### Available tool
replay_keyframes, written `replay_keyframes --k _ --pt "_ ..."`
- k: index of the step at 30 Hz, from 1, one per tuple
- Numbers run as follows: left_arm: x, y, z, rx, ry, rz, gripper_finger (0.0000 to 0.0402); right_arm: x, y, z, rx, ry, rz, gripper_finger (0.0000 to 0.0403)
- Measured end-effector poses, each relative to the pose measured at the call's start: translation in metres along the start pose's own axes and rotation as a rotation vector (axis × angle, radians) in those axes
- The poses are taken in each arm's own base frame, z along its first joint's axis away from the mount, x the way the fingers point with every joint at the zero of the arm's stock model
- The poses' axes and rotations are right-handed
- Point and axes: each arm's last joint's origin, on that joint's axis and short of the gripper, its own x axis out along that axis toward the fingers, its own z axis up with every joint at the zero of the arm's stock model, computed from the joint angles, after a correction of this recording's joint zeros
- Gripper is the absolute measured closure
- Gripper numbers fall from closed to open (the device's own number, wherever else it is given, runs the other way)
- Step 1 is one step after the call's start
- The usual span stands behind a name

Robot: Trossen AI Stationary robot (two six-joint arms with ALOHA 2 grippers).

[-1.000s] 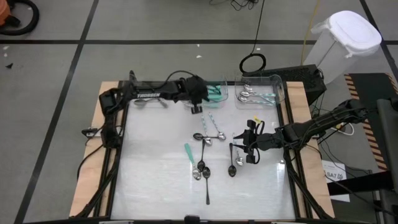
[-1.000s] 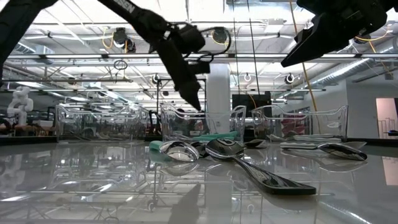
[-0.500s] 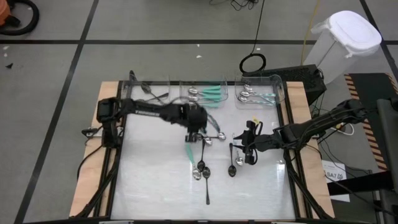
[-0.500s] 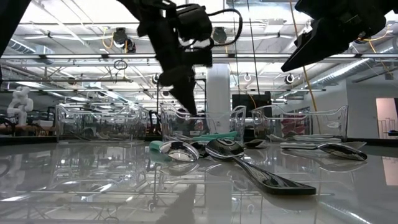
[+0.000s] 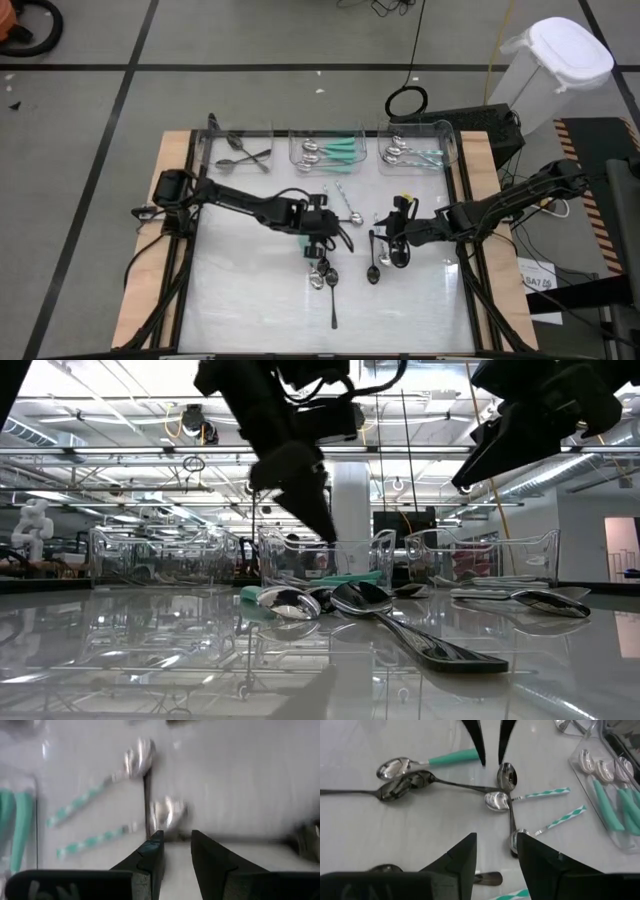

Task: Sort silverware by color (type)
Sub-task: Put the black spoon into the left transparent bin

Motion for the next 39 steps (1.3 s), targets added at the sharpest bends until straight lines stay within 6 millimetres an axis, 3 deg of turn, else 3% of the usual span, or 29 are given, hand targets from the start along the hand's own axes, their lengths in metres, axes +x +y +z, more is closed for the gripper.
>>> replay_keyframes --k 11,16,25,34,39 --pt "0.005 0.024 0.011 -0.089 -0.141 0.033 0.0302 -0.004 -0.003 -0.008 -0.015 0.076 -0.01 0.0267" --pt "0.019 0.029 0.011 -0.115 -0.18 -0.065 0.0302 -0.011 -0.007 -0.014 0.011 0.125 -0.023 0.0267" --pt "0.041 0.028 0.007 -0.085 -0.176 -0.04 0.0299 -0.013 -0.007 -0.011 0.01 0.099 -0.017 0.0267" --pt "0.047 0.036 0.006 -0.178 -0.191 -0.031 0.0201 -0.013 -0.007 -0.011 0.007 0.097 -0.018 0.0267" --pt "0.049 0.035 0.006 -0.208 -0.189 -0.043 0.0184 -0.013 -0.007 -0.011 0.009 0.093 -0.017 0.0267"
